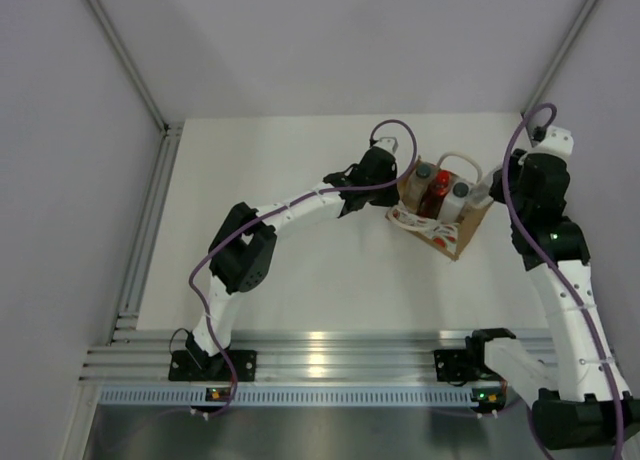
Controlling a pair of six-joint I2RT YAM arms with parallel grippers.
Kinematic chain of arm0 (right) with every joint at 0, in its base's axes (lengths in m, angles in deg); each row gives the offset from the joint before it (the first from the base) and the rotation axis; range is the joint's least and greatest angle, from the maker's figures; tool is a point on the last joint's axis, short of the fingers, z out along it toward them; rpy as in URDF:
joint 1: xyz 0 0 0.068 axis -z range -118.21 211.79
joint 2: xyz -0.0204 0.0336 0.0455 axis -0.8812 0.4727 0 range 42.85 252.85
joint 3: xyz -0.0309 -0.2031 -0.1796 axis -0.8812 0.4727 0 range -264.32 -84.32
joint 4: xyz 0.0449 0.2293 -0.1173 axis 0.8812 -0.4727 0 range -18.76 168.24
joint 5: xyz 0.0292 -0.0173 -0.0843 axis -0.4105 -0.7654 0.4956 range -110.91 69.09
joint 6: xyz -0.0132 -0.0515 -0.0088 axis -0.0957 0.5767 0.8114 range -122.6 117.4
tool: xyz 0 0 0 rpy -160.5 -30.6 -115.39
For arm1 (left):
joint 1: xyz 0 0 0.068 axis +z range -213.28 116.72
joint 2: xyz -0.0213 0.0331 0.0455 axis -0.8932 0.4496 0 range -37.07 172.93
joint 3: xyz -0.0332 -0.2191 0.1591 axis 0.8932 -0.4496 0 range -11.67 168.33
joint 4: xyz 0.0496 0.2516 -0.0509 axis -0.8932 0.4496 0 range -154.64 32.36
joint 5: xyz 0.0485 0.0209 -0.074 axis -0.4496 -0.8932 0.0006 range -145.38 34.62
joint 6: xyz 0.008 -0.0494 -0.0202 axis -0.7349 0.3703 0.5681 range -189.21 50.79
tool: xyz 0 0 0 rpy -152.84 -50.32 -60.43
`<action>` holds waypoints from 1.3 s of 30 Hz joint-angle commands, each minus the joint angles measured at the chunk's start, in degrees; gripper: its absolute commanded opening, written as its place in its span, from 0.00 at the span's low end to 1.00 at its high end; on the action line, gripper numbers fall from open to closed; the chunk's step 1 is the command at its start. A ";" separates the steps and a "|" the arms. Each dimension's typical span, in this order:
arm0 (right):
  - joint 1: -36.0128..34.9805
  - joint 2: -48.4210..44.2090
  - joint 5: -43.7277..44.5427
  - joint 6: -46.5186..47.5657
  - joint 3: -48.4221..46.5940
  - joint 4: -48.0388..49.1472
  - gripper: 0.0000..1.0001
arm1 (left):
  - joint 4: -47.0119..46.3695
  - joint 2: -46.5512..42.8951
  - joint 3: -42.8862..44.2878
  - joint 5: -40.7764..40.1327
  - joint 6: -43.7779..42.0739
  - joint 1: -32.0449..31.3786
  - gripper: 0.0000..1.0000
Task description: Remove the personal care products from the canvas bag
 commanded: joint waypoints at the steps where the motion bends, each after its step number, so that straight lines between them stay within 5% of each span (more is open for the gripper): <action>1: -0.43 -2.81 -10.27 1.33 -7.36 1.01 0.00 | 3.14 -2.31 1.38 -2.01 0.27 0.51 0.00; 4: -2.88 -2.37 -16.26 2.55 -10.18 -0.40 0.00 | 3.23 -2.22 1.64 -1.74 0.45 0.51 0.00; 9: -16.66 -2.28 -14.36 5.46 -10.89 -3.12 0.00 | 3.23 -2.48 1.47 -2.00 0.36 0.51 0.00; 14: -31.42 -4.82 -15.15 6.87 -4.93 -1.47 0.00 | 3.32 -2.92 1.03 -2.44 -0.34 0.51 0.00; 23: -47.69 -6.15 -16.90 6.77 1.58 3.37 0.00 | 3.23 -2.75 0.85 -2.36 -0.60 0.51 0.00; 28: -62.27 -0.35 -8.92 12.75 8.60 10.72 0.00 | 3.23 -2.75 0.94 -2.45 -0.78 0.51 0.00; 39: -64.85 15.55 -12.51 13.38 16.71 23.23 0.00 | 3.23 -3.27 0.24 -1.57 -1.39 0.51 0.00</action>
